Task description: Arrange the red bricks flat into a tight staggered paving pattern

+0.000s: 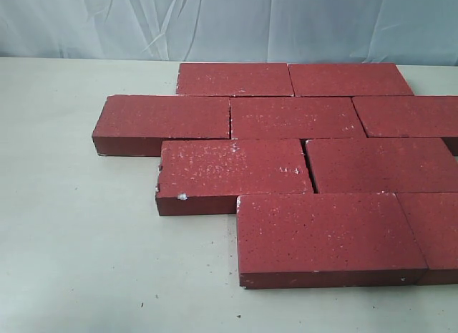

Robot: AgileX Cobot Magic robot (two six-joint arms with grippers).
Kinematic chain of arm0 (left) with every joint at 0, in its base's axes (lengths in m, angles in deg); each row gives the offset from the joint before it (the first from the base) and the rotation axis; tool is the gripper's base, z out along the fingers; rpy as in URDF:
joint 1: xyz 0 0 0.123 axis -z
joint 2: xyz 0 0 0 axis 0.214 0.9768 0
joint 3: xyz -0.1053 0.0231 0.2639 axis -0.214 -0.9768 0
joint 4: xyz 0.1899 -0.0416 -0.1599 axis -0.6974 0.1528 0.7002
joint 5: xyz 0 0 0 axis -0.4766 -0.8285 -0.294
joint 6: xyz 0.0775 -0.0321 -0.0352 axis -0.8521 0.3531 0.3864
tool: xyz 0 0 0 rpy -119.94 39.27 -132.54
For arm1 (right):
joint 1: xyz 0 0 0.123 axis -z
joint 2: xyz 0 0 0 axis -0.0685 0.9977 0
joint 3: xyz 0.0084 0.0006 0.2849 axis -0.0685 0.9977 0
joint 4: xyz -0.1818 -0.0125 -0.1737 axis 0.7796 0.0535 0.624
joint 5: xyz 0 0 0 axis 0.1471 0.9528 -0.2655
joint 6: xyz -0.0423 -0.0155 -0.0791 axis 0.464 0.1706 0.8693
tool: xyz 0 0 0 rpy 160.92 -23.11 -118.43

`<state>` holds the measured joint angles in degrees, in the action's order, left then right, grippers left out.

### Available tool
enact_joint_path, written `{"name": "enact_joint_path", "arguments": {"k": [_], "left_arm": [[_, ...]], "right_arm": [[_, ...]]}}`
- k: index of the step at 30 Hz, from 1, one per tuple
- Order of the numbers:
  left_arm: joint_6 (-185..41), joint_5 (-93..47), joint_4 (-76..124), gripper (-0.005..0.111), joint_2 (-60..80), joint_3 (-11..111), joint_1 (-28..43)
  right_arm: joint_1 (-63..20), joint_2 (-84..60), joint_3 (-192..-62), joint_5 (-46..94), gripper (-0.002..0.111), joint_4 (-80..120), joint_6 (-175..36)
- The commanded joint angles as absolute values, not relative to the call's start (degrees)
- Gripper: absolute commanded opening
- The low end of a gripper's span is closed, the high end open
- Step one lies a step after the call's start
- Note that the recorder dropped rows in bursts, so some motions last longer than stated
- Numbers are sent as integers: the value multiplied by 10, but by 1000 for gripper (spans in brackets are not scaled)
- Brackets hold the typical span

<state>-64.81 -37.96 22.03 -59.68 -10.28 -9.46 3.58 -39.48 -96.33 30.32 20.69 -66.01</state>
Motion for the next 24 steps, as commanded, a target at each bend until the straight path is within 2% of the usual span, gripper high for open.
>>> {"name": "enact_joint_path", "arguments": {"k": [1, 18, 24], "left_arm": [[-643, -374, 219, 0, -600, -106, -95], [-643, -374, 218, 0, -600, -106, -95], [-643, -374, 218, 0, -600, -106, -95]], "right_arm": [[39, -398, -963, 296, -1, 205, -661], [39, -409, -963, 291, -1, 207, -661], [39, -453, -903, 264, -1, 228, -655]]}}
